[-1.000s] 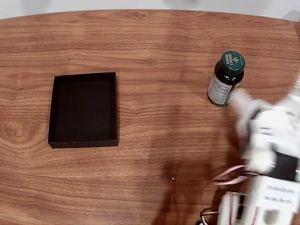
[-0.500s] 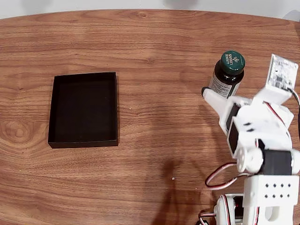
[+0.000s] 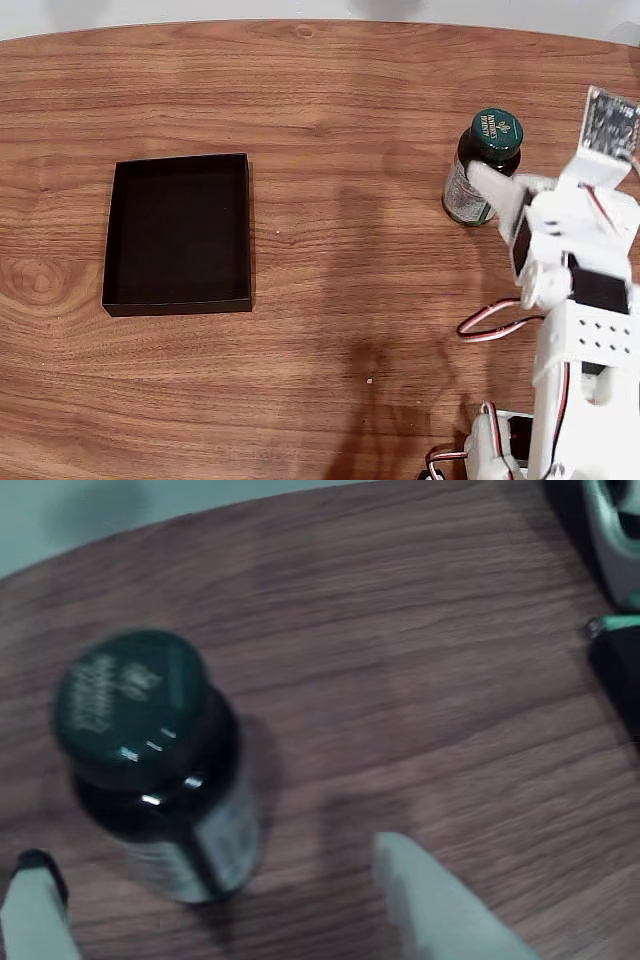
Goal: Pick up the pill bottle and place it in the black box.
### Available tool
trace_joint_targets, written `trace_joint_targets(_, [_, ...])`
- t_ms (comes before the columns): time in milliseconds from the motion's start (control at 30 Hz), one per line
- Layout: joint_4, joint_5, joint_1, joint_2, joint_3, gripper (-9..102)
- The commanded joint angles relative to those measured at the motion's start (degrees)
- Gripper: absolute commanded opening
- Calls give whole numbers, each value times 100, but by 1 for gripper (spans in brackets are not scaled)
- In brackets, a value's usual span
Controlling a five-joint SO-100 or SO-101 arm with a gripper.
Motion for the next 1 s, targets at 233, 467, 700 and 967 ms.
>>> trace_joint_targets(233, [-2197,202,-352,-1116,299,40])
trace_joint_targets(467, [-3234,35,-378,-2285,176,40])
trace_joint_targets(700, [-3894,-123,-325,-3261,-176,39])
trace_joint_targets(967, [-4491,-299,-378,-4184,-738,38])
